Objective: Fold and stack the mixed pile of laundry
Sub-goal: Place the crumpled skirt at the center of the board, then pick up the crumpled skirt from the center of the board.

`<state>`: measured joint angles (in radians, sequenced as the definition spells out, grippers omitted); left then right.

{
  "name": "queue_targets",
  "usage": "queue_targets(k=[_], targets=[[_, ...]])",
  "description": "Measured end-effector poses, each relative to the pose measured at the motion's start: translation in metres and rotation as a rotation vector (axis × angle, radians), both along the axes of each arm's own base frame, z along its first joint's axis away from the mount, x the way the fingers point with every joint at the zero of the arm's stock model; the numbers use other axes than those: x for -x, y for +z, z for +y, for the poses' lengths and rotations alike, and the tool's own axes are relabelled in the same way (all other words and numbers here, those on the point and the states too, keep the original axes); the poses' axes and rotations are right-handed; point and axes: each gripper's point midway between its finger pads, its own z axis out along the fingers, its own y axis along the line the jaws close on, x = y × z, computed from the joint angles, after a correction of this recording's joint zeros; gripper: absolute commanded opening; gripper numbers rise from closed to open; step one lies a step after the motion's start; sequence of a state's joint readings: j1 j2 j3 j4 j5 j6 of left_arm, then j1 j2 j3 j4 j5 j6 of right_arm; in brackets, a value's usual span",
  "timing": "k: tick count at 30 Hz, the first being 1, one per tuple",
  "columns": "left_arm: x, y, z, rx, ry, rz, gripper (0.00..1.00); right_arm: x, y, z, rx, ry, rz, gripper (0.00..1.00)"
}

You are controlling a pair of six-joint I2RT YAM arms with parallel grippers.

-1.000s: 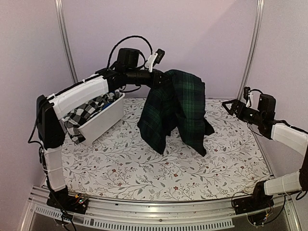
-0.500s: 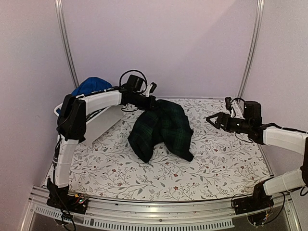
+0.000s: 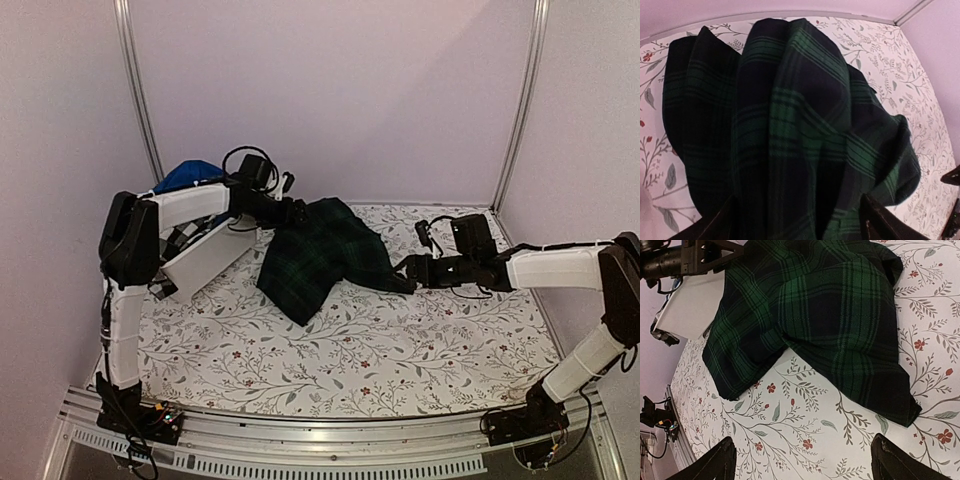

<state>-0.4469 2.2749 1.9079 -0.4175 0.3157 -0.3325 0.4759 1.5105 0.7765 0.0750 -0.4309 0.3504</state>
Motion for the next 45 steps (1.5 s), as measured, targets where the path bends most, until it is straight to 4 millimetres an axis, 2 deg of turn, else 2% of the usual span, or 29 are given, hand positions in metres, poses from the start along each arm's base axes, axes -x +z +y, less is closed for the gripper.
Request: queue_targets(k=[2,6,8,9,11,16,18,20,24,28,29,31,34,35,36,39,45], targets=[[0.026,0.015,-0.004,-0.021,-0.019,-0.026,0.83,-0.002,0.0,0.01,0.01,0.018,-0.006,0.89],[0.077,0.073,-0.004,0.012,-0.045,-0.134,0.83,-0.007,0.003,0.042,0.023,0.079,-0.03,0.88],[0.097,0.097,0.004,0.042,-0.042,-0.187,0.83,-0.008,0.005,0.066,0.034,0.128,-0.047,0.87],[0.102,0.102,0.01,0.045,-0.031,-0.202,0.84,-0.006,0.006,0.078,0.037,0.157,-0.056,0.87],[0.11,0.099,0.021,0.036,-0.003,-0.21,0.84,-0.001,0.008,0.107,0.039,0.22,-0.076,0.85],[0.126,0.048,0.045,-0.05,0.048,-0.121,0.85,0.022,-0.003,0.173,0.085,0.368,-0.108,0.84],[0.131,0.036,0.052,-0.075,0.059,-0.091,0.86,0.03,-0.013,0.193,0.116,0.407,-0.114,0.86],[0.131,0.037,0.057,-0.081,0.073,-0.094,0.86,0.038,-0.028,0.206,0.157,0.432,-0.113,0.88],[0.126,0.056,0.066,-0.063,0.1,-0.135,0.86,0.053,-0.063,0.221,0.257,0.474,-0.099,0.88],[0.123,0.064,0.073,-0.054,0.121,-0.151,0.87,0.048,-0.086,0.232,0.336,0.47,-0.11,0.81],[0.122,0.065,0.074,-0.054,0.124,-0.151,0.87,0.044,-0.087,0.234,0.349,0.458,-0.119,0.78],[0.122,0.065,0.075,-0.055,0.127,-0.15,0.86,0.035,-0.09,0.233,0.379,0.431,-0.137,0.64],[0.121,0.065,0.076,-0.055,0.129,-0.151,0.87,0.026,-0.097,0.224,0.431,0.384,-0.163,0.28],[0.121,0.065,0.076,-0.055,0.129,-0.15,0.87,0.023,-0.101,0.219,0.446,0.364,-0.169,0.04],[0.121,0.065,0.077,-0.055,0.13,-0.15,0.87,0.017,-0.102,0.211,0.45,0.338,-0.175,0.0],[0.121,0.065,0.077,-0.056,0.128,-0.152,0.87,0.01,-0.102,0.181,0.464,0.277,-0.158,0.0],[0.122,0.066,0.07,-0.047,0.088,-0.179,0.9,0.003,-0.098,0.096,0.54,0.156,-0.087,0.0]])
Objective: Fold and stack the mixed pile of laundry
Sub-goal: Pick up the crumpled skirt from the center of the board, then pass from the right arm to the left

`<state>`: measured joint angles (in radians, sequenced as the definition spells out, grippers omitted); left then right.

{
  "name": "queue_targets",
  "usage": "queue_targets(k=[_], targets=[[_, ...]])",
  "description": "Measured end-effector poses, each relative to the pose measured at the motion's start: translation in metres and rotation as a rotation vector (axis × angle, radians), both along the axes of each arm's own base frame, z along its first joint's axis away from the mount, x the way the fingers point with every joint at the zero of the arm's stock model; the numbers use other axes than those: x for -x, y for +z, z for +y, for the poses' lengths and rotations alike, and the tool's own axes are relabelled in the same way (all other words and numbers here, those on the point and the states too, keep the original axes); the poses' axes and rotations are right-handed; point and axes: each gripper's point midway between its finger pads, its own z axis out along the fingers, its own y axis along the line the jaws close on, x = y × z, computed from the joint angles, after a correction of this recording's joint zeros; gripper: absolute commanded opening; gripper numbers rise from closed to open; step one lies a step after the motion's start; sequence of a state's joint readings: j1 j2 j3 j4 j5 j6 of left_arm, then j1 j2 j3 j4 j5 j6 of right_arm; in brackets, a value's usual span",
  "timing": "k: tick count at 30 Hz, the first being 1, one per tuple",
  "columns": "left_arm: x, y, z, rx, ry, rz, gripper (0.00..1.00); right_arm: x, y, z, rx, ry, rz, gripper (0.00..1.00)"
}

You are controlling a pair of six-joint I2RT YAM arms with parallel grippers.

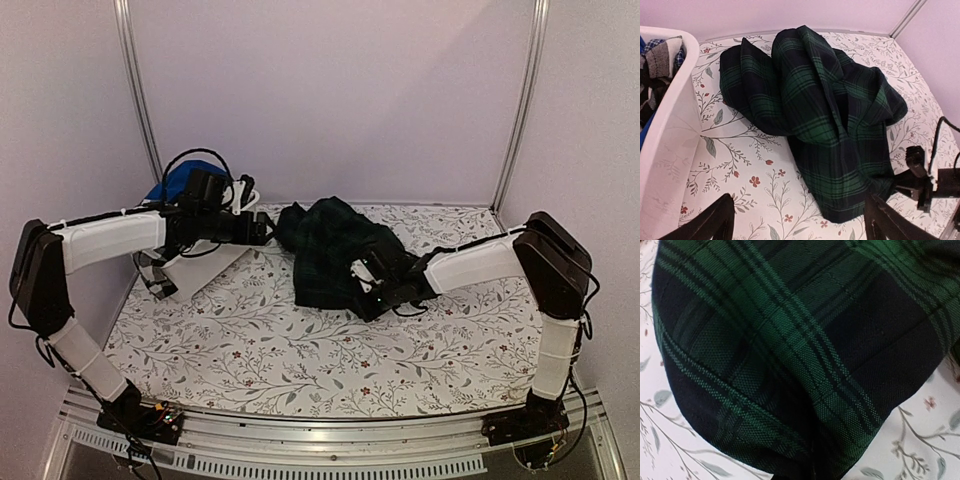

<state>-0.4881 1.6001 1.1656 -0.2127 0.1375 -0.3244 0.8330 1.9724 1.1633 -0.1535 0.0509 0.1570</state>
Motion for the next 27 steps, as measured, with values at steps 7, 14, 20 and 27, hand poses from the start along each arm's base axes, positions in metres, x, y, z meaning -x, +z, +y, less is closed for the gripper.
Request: queue_targets(k=[7,14,20,27], targets=[[0.049,-0.033,-0.042,-0.094,-0.176,-0.122,0.91,-0.003,0.057,-0.042,-0.048,-0.05,-0.022,0.0],[0.095,-0.046,-0.069,-0.041,-0.307,-0.319,0.99,-0.029,0.163,-0.014,-0.188,0.007,-0.197,0.0],[0.105,-0.01,-0.102,-0.056,-0.351,-0.602,1.0,-0.029,0.197,0.0,-0.229,0.073,-0.217,0.0],[0.092,0.014,-0.139,-0.117,-0.321,-0.803,1.0,-0.018,0.185,0.01,-0.241,0.137,-0.133,0.0]])
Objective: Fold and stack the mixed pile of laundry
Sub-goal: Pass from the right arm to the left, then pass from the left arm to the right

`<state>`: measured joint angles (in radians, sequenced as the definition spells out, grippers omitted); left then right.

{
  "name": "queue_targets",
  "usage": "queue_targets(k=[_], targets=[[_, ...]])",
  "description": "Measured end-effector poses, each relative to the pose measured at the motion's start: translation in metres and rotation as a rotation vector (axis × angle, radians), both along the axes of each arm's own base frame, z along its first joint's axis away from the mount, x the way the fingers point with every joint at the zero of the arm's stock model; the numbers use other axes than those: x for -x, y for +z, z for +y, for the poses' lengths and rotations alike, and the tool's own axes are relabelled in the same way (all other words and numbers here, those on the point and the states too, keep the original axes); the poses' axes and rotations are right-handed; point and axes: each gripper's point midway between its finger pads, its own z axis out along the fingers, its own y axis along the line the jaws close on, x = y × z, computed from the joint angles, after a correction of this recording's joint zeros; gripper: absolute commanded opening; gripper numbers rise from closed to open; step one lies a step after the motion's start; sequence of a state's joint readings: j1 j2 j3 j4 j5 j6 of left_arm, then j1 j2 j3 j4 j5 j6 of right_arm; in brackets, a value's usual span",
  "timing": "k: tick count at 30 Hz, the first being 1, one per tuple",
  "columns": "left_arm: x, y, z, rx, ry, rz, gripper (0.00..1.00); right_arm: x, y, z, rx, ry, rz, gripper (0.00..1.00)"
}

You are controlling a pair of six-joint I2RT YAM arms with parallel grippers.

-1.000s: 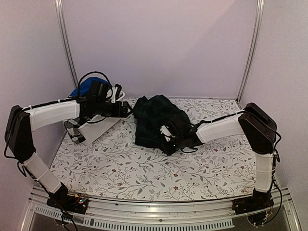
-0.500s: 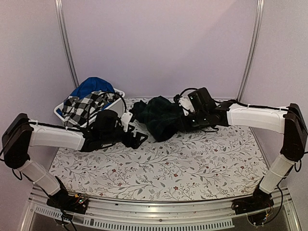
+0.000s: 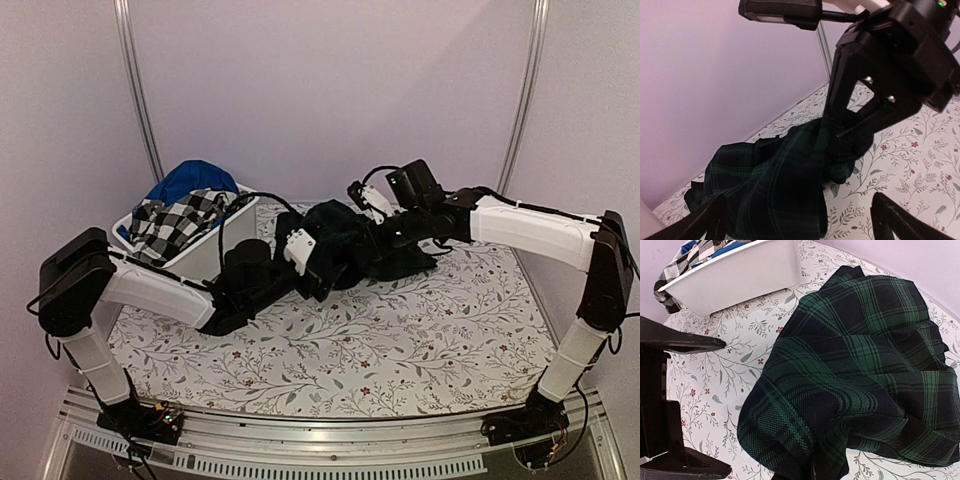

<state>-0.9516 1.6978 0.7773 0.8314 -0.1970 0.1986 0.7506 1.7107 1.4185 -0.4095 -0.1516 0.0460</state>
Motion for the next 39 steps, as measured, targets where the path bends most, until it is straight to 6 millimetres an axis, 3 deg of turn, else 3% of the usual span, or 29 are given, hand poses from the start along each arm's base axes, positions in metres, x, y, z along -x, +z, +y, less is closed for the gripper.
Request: queue_targets(k=[3,5,9,11,12,13,14,15,17,19,25,30,33,36,39], targets=[[-0.017,0.006,-0.007,0.005,0.07,-0.044,0.95,0.006,-0.003,0.002,-0.004,0.021,0.026,0.0],[-0.029,0.008,-0.009,-0.001,0.123,-0.066,0.81,0.008,-0.002,0.003,-0.011,0.034,0.035,0.0],[-0.045,0.007,-0.008,-0.058,0.207,-0.111,0.34,0.009,-0.003,0.002,-0.013,0.043,0.048,0.0],[-0.044,0.005,-0.01,-0.071,0.192,-0.113,0.03,0.011,-0.003,0.003,-0.015,0.052,0.05,0.08],[-0.042,0.004,-0.012,-0.085,0.164,-0.108,0.0,0.012,-0.002,0.004,-0.017,0.059,0.05,0.18],[-0.039,0.004,-0.016,-0.089,0.132,-0.099,0.0,0.013,-0.001,0.004,-0.02,0.065,0.05,0.3],[-0.036,0.004,-0.018,-0.091,0.108,-0.09,0.0,0.013,0.001,0.004,-0.023,0.071,0.047,0.51],[-0.033,0.005,-0.019,-0.091,0.075,-0.073,0.0,0.014,0.003,0.003,-0.028,0.076,0.043,0.66],[-0.032,0.008,-0.018,-0.077,0.029,-0.037,0.0,0.015,0.012,0.0,-0.049,0.079,0.024,0.84],[-0.032,0.011,-0.015,-0.05,-0.02,0.013,0.0,0.021,0.024,-0.007,-0.082,0.088,-0.018,0.92],[-0.046,0.038,-0.016,0.044,-0.131,0.178,0.0,0.055,0.042,-0.027,-0.12,0.147,-0.197,0.93],[-0.046,0.067,-0.025,0.093,-0.235,0.28,0.0,0.08,0.023,-0.015,-0.021,0.206,-0.334,0.87],[-0.037,0.075,-0.032,0.098,-0.3,0.331,0.0,0.069,0.024,-0.017,0.029,0.158,-0.41,0.83],[-0.028,0.074,-0.036,0.094,-0.349,0.381,0.0,0.049,0.035,-0.024,0.052,0.064,-0.491,0.76],[-0.019,0.066,-0.037,0.079,-0.383,0.429,0.0,0.034,0.051,-0.031,0.057,-0.022,-0.569,0.75]])
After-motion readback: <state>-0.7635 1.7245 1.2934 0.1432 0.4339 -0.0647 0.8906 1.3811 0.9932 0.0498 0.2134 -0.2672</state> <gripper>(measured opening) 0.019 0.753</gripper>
